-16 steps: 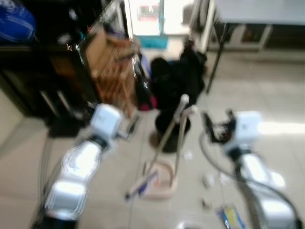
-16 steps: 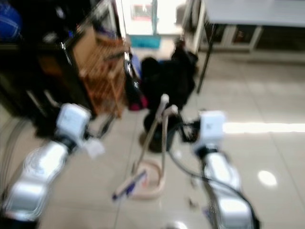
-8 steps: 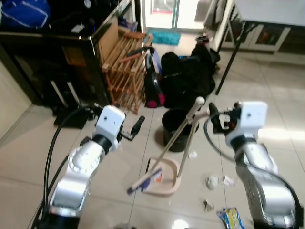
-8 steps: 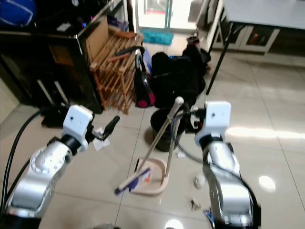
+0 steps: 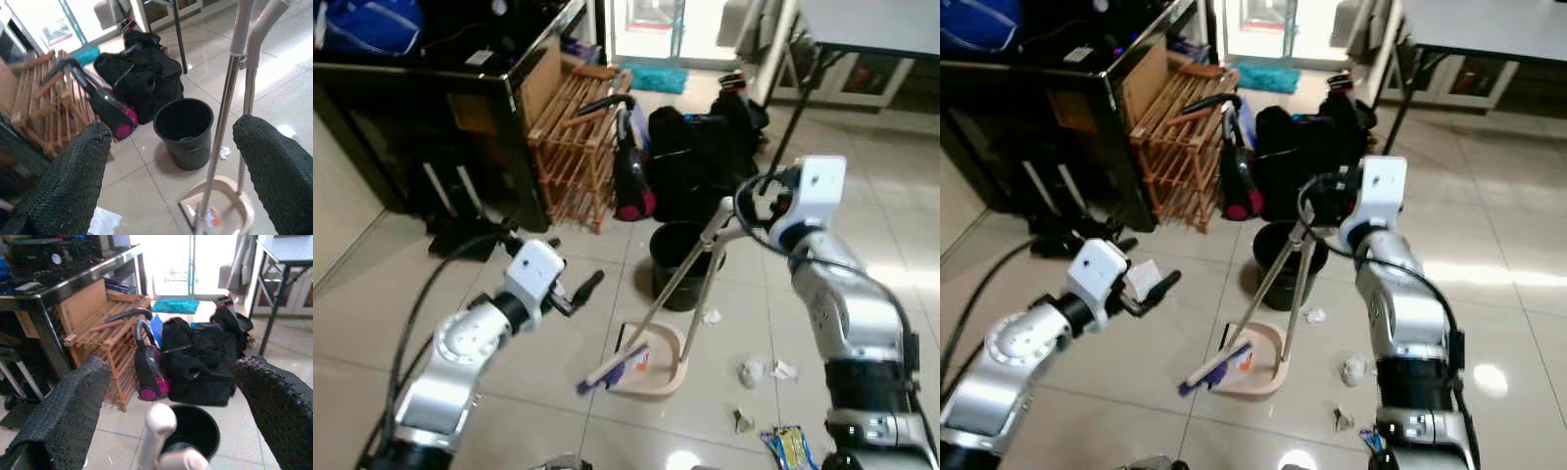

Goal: Sweep floor

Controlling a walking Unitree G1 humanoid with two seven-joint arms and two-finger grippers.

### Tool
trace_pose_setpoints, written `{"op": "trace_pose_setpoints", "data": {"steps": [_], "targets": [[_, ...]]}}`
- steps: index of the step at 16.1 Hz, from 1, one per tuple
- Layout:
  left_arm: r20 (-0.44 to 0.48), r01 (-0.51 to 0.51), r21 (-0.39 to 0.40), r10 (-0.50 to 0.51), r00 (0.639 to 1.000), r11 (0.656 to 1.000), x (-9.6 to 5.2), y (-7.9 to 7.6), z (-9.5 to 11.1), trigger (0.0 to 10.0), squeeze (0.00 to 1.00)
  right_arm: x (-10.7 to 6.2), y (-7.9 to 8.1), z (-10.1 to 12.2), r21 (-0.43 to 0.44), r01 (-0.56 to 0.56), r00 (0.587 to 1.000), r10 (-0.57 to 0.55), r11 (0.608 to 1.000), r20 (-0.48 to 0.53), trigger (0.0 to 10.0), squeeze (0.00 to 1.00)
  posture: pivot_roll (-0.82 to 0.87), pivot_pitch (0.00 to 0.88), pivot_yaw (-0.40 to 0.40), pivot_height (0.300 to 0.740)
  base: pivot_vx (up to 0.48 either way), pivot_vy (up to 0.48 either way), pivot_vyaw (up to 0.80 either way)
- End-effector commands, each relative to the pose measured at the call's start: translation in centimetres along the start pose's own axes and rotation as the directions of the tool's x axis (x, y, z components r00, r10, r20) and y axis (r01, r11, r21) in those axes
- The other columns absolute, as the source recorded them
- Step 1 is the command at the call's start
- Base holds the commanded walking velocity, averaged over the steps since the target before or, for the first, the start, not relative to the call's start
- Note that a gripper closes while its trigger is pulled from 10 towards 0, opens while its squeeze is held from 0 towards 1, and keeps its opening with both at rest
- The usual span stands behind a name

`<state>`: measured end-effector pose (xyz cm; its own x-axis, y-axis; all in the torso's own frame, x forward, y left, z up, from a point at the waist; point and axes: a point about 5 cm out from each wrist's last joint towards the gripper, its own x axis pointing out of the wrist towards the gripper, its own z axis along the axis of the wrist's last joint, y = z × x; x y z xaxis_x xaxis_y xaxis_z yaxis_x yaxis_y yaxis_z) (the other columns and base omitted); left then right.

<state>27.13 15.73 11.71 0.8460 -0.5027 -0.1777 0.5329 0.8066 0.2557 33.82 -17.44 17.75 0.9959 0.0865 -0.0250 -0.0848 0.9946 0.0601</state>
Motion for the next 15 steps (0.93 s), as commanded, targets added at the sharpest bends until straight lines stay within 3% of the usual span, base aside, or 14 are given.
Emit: {"op": "trace_pose_setpoints", "data": {"steps": [1, 2, 6, 7, 10, 15], "targets": [[0.063, -0.038, 0.002, 0.038, 0.997, 0.999, 0.2, 0.2, 1.1, 10.0, 0.00, 0.1, 0.1, 0.0, 0.004, -0.006, 1.000, 0.006, 1.000, 0.009, 10.0, 1.00, -0.05, 0.120, 0.008, 0.740, 0.000, 0.000, 0.00], [0.092, -0.042, -0.014, 0.043, 0.995, 0.999, 0.6, -0.3, 1.7, 10.0, 0.00, 0.1, 0.4, -0.1, 0.006, -0.024, 1.000, 0.024, 1.000, 0.013, 10.0, 0.00, -0.04, 0.126, 0.005, 0.740, 0.000, 0.000, 0.00], [0.139, -0.039, -0.035, 0.044, 0.989, 0.999, 1.1, -1.1, 2.8, 10.0, 0.00, 0.4, 0.8, -2.0, -0.002, -0.029, 0.999, 0.029, 1.000, -0.028, 10.0, 0.00, -0.04, 0.137, 0.012, 0.740, 0.000, 0.000, 0.00], [0.157, -0.005, -0.029, 0.010, 0.988, 1.000, 1.0, -1.4, 3.1, 10.0, 0.00, 1.2, 0.8, -2.1, 0.034, -0.051, 0.998, 0.051, 0.998, -0.028, 10.0, 0.98, -0.04, 0.145, 0.016, 0.740, 0.000, 0.000, 0.00], [0.154, 0.009, -0.016, -0.006, 0.988, 1.000, 0.1, -1.2, 2.6, 10.0, 0.00, 2.6, 0.1, -2.1, 0.023, -0.073, 0.991, 0.076, 0.997, -0.109, 10.0, 1.00, -0.04, 0.163, 0.013, 0.740, 0.000, 0.000, 0.00], [0.174, 0.041, -0.045, -0.033, 0.984, 0.998, -0.9, -1.7, 2.6, 10.0, 0.00, 4.3, -0.8, -0.6, 0.004, -0.106, 0.989, 0.106, 0.994, -0.105, 10.0, 1.00, -0.04, 0.176, -0.006, 0.740, 0.000, 0.000, 0.00]]}}
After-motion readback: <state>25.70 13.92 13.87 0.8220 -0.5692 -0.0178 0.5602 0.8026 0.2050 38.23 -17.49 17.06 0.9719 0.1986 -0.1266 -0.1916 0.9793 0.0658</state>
